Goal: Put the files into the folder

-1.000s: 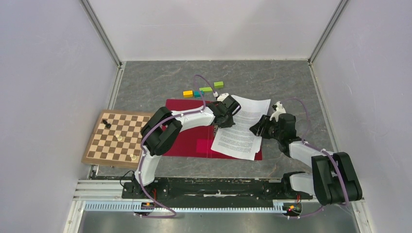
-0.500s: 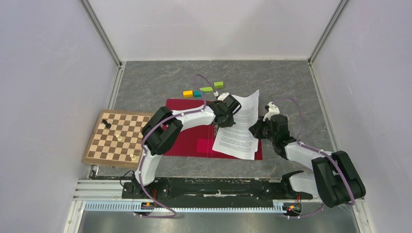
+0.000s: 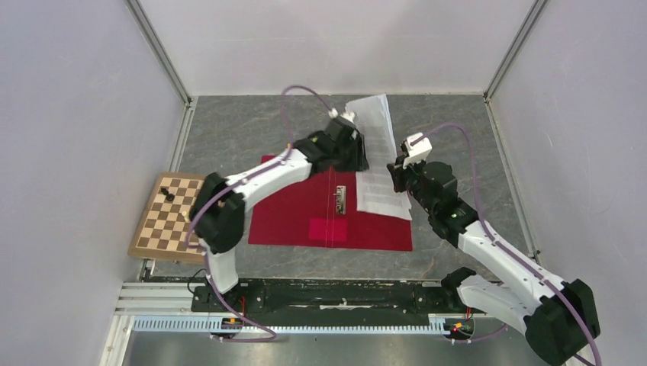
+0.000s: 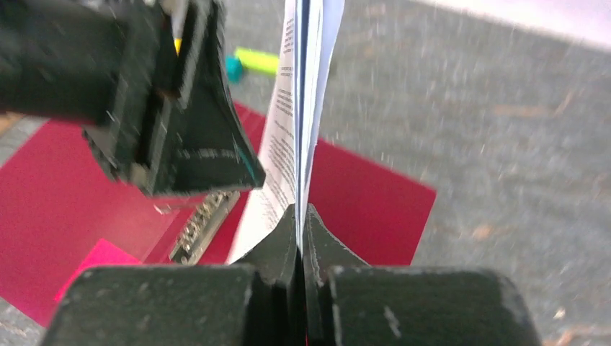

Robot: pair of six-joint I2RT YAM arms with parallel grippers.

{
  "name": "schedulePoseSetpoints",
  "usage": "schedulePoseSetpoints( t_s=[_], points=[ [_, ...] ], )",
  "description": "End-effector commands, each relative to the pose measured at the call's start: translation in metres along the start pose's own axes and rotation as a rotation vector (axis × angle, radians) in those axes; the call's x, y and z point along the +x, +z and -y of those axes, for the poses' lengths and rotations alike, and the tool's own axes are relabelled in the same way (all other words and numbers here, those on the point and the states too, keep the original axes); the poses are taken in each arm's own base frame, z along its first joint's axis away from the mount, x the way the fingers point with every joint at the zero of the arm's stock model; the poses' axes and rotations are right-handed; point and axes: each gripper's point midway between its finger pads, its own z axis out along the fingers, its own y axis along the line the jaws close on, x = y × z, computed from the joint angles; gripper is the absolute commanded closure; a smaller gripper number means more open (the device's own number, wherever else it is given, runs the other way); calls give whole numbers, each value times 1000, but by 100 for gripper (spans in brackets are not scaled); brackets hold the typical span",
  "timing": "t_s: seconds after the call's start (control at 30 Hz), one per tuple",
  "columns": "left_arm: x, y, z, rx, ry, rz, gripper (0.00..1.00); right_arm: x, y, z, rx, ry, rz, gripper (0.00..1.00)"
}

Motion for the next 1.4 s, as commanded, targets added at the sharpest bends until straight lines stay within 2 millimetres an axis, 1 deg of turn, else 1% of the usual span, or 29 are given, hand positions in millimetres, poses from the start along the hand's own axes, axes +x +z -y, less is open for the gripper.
schedulePoseSetpoints(
  t_s=[0.0,0.03,0.07,0.13,0.17,0.2,0.23,0.3,0.33,0.37,0.47,0.53,0.67,0.77,0.83,0.9,1.03,1.13,1.23,1.3,1.33,1.37],
  points=[
    [-110,-120,49,273,156,339,44,-74,-16,-5,5,-147,135,100],
    [-121,-139,47,292,167,385,41,-84,-19,-10,-9,-168,148,100],
    [-127,-153,47,318,188,418,39,-97,-23,-14,-19,-185,167,100],
    [-143,-188,39,354,220,509,33,-119,-30,-24,-51,-214,201,100],
    [-147,-204,36,376,245,550,30,-132,-34,-28,-65,-220,227,100],
    [-150,-218,31,396,270,584,28,-137,-38,-30,-81,-230,223,100],
    [-154,-229,28,415,305,622,26,-148,-42,-35,-106,-237,238,100],
    [-161,-247,14,419,347,689,21,-167,-52,-43,-148,-245,273,100],
    [-160,-254,10,434,375,708,19,-175,-57,-51,-189,-251,292,100],
    [-163,-266,9,464,406,740,18,-186,-63,-57,-223,-253,317,100],
    [-158,-285,7,522,513,806,17,-210,-82,-73,-312,-258,381,100],
    [-154,-303,6,582,568,849,15,-224,-96,-82,-366,-258,423,100],
    [-143,-338,14,744,669,881,14,-252,-127,-101,-484,-265,505,100],
    [-139,-362,19,831,723,907,14,-270,-148,-111,-548,-265,559,100],
    [-135,-378,23,896,747,918,14,-277,-159,-116,-585,-265,588,100],
    [-131,-388,28,954,763,907,14,-281,-167,-120,-616,-260,608,100],
    [-118,-409,41,1069,819,896,14,-282,-172,-128,-669,-250,621,100],
    [-111,-421,49,1145,829,883,14,-284,-173,-131,-689,-240,632,100],
    [-104,-431,53,1219,834,880,13,-284,-168,-130,-677,-223,624,100],
    [-102,-433,54,1248,826,872,14,-284,-162,-126,-645,-206,615,100],
    [-102,-431,55,1254,817,866,14,-289,-163,-124,-633,-204,640,100],
    [-102,-429,55,1260,806,861,14,-289,-162,-122,-620,-197,641,100]
  ],
)
